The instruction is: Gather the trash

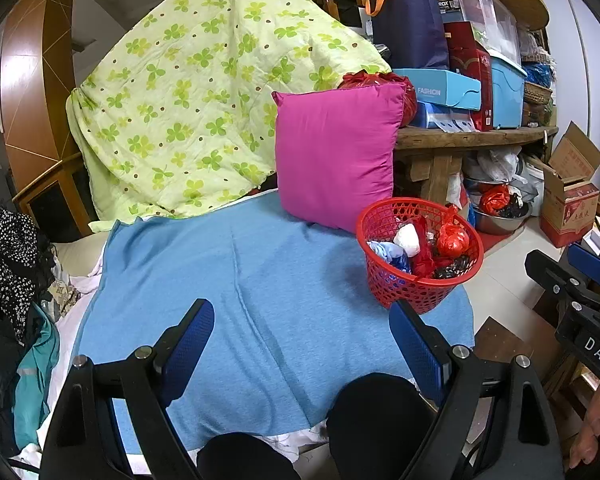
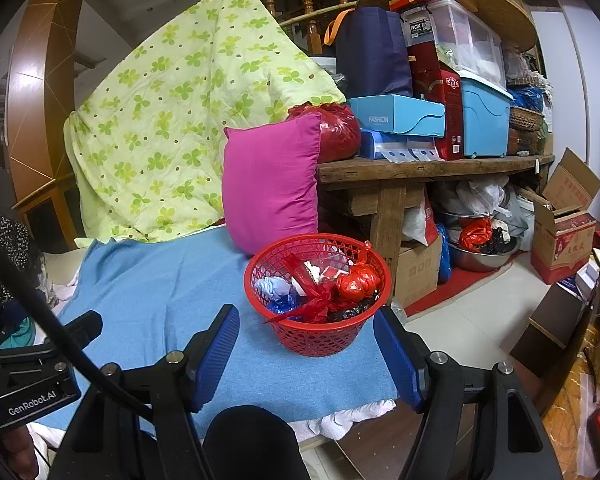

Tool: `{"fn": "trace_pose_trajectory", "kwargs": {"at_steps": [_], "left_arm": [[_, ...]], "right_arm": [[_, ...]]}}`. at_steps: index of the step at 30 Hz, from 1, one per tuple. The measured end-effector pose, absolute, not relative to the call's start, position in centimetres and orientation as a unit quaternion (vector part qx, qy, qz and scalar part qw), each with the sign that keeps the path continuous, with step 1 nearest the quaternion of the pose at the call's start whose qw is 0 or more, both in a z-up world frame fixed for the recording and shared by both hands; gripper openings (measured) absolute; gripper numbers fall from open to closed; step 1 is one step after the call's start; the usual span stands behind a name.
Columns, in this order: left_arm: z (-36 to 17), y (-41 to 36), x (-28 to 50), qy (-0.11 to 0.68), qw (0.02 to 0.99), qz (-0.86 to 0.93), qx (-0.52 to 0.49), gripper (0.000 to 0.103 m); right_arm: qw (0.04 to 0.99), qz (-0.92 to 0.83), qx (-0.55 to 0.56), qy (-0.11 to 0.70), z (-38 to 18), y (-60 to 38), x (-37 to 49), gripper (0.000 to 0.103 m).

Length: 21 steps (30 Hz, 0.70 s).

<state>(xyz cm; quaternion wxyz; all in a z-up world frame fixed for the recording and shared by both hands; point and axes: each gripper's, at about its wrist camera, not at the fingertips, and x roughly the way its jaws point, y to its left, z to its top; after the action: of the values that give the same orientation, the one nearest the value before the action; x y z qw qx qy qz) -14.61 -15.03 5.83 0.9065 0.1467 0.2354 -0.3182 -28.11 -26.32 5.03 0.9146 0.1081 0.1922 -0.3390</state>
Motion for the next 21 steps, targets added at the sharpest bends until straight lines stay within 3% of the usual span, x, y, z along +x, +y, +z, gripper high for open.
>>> {"fn": "trace_pose_trajectory", "kwargs": {"at_steps": [21], "left_arm": [[5.26, -14.88, -14.5, 0.241, 0.904, -0.321, 0.148, 0.09]], "right_arm": [[0.914, -0.34, 0.109, 0.194, 4.78, -26.3, -27.96, 0.073]]}}
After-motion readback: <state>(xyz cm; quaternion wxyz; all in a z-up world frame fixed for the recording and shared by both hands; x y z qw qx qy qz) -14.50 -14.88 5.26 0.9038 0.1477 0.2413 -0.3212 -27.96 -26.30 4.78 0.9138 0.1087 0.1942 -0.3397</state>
